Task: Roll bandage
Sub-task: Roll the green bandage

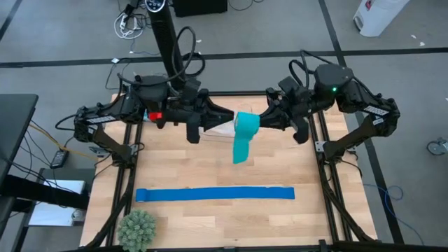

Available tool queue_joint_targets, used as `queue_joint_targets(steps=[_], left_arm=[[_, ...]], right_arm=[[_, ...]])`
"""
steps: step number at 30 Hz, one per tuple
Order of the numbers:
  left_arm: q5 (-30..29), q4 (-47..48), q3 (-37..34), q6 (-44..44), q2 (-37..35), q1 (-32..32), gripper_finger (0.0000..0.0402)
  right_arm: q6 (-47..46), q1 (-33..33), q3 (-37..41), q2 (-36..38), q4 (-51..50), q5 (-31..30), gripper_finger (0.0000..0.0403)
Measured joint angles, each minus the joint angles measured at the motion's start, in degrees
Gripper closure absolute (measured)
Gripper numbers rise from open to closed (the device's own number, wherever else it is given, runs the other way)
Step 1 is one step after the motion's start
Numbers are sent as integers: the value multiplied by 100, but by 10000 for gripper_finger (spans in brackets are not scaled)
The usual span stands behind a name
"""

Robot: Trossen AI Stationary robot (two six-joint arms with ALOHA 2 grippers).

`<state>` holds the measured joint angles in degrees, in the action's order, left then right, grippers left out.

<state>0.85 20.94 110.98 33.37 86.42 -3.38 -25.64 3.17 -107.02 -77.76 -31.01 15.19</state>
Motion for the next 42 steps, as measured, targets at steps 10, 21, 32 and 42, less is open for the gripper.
queue_joint_targets(steps=[10, 21, 32, 42], left_arm=[[8, -4, 17, -767, -153, -59, 305], [-913, 5, 63, -1961, -161, -584, 305], [-1486, 299, 57, -2421, -23, -849, 305], [-1629, 426, 57, -2383, -23, -911, 305]], right_arm=[[-2030, -540, 0, 9, 31, 1488, 403], [-3028, -829, 0, -1, 103, 2060, 403], [-3315, -821, 0, -547, 610, 2262, 403], [-3260, -840, -4, -720, 724, 2368, 403]])
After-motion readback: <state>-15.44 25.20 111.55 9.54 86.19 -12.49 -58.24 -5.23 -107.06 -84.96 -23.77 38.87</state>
